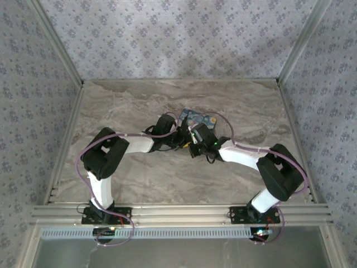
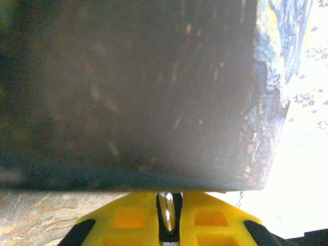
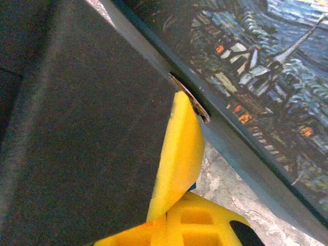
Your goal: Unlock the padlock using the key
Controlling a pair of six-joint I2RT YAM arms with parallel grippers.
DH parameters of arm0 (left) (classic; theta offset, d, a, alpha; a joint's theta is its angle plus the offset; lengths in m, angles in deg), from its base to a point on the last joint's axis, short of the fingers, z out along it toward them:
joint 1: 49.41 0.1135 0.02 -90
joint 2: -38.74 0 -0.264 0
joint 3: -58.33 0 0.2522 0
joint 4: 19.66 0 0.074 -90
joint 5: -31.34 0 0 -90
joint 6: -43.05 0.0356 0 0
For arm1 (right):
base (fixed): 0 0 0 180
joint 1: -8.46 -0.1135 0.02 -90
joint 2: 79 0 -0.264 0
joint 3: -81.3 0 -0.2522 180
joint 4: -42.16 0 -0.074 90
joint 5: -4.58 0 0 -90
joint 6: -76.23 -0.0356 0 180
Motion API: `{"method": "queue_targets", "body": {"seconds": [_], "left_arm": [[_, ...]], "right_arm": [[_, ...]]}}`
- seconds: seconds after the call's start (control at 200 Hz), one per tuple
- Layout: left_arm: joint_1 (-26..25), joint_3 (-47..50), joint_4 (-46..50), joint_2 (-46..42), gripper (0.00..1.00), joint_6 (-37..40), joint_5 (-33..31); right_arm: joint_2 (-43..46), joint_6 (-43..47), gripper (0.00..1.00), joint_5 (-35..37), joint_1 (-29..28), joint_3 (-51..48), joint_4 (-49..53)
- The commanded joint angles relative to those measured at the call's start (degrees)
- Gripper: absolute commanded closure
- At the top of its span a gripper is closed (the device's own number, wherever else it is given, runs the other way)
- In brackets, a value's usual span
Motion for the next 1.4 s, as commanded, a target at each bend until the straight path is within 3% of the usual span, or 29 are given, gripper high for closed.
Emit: {"method": "queue_targets", "body": {"seconds": [0.0,0.05,0.105,0.565,0.705,1.394], "left_arm": [[-0.5,-1.2,0.2,-2.6,0.96,0.0,3.2],[-0.5,-1.1,0.6,-2.5,0.95,0.3,2.9],[-0.5,-1.0,0.9,-2.5,0.93,0.6,2.6],[-0.5,1.0,6.4,-4.3,0.79,5.8,-0.9],[-0.5,2.9,6.3,-5.3,0.72,6.0,-1.8],[3.7,3.5,19.5,-17.5,0.63,15.7,-13.4]], "right_arm": [[1.1,-1.1,0.86,0.0,0.6,0.1,-1.8],[1.7,-1.6,0.75,0.0,0.6,-0.5,-1.9],[2.6,-1.9,0.7,0.1,0.6,-1.3,-2.0],[10.2,-6.3,0.68,-0.1,1.3,-8.8,-2.6],[8.7,-7.4,0.68,-1.9,2.5,-9.0,-4.2],[-3.6,-5.0,0.68,-4.7,13.7,3.1,-4.8]]}}
